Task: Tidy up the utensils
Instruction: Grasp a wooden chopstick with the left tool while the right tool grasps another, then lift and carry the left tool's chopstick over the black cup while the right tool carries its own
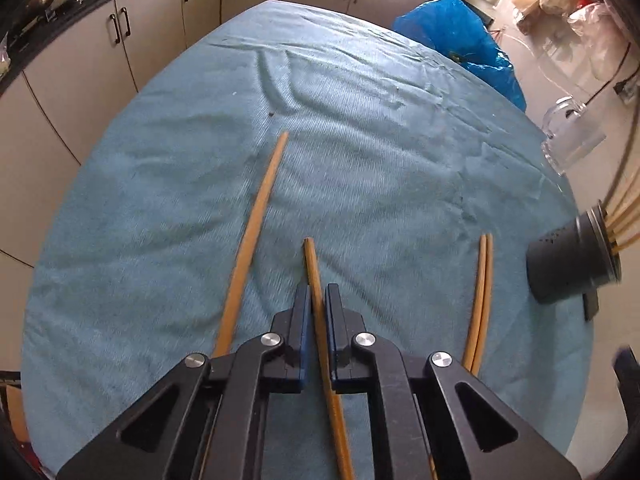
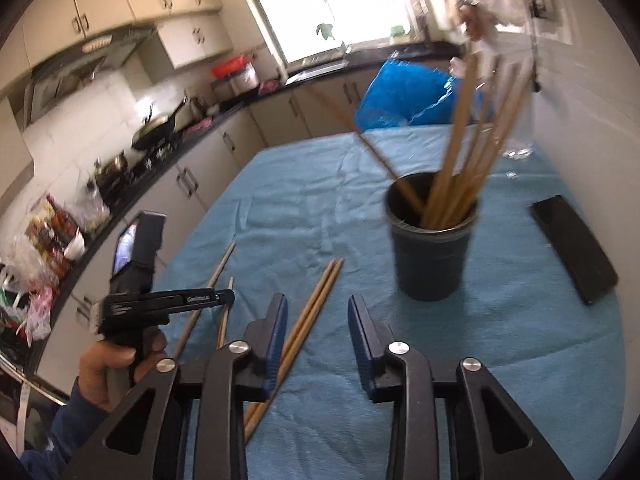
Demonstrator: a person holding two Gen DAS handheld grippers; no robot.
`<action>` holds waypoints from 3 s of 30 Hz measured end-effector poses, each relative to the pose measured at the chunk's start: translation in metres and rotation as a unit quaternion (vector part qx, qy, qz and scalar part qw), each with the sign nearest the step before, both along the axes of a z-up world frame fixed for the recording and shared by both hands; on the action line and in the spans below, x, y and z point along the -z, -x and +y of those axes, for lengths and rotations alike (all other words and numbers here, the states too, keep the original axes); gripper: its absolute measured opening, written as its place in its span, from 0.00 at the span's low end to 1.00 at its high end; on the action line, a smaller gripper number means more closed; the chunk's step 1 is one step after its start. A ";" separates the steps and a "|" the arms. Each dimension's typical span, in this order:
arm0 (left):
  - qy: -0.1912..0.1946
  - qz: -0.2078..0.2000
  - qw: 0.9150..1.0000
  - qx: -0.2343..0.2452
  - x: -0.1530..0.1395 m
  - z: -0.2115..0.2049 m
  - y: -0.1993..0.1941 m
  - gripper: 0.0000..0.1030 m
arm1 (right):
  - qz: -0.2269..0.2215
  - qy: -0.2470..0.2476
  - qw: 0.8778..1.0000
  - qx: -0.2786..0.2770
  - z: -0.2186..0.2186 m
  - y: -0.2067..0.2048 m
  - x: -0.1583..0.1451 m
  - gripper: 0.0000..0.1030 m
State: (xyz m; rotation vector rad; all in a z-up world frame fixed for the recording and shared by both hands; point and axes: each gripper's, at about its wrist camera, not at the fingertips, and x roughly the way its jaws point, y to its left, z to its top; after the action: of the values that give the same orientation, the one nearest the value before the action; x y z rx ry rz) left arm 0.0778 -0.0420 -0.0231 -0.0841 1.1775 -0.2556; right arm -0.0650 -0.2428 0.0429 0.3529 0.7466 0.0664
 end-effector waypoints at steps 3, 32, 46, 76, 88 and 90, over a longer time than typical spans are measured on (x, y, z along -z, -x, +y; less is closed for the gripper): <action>0.007 0.004 1.000 0.003 -0.001 0.010 0.009 0.06 | 0.040 -0.003 0.999 -0.018 0.013 -0.029 0.011 0.23; 0.023 -0.008 0.999 0.028 -0.001 0.014 0.010 0.06 | 0.206 0.060 0.977 0.003 0.033 -0.172 0.086 0.09; 0.093 -0.136 0.986 0.023 -0.092 0.029 0.037 0.05 | -0.037 0.006 0.999 -0.025 0.041 -0.075 -0.020 0.06; 0.091 -0.238 0.966 0.034 -0.157 0.024 0.099 0.05 | -0.208 0.032 0.978 0.000 0.037 0.047 -0.080 0.06; 0.091 -0.243 0.965 0.036 -0.164 0.022 0.103 0.05 | -0.217 0.028 0.976 0.015 0.026 0.059 -0.086 0.06; 0.091 -0.244 0.965 0.036 -0.165 0.021 0.104 0.05 | -0.217 0.028 0.976 0.018 0.025 0.060 -0.086 0.06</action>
State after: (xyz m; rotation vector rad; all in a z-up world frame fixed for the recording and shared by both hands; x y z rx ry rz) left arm -0.0261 -0.0207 0.1422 -0.1315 0.6657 -0.4220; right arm -0.1250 -0.2183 0.1294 0.2838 0.3080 0.0851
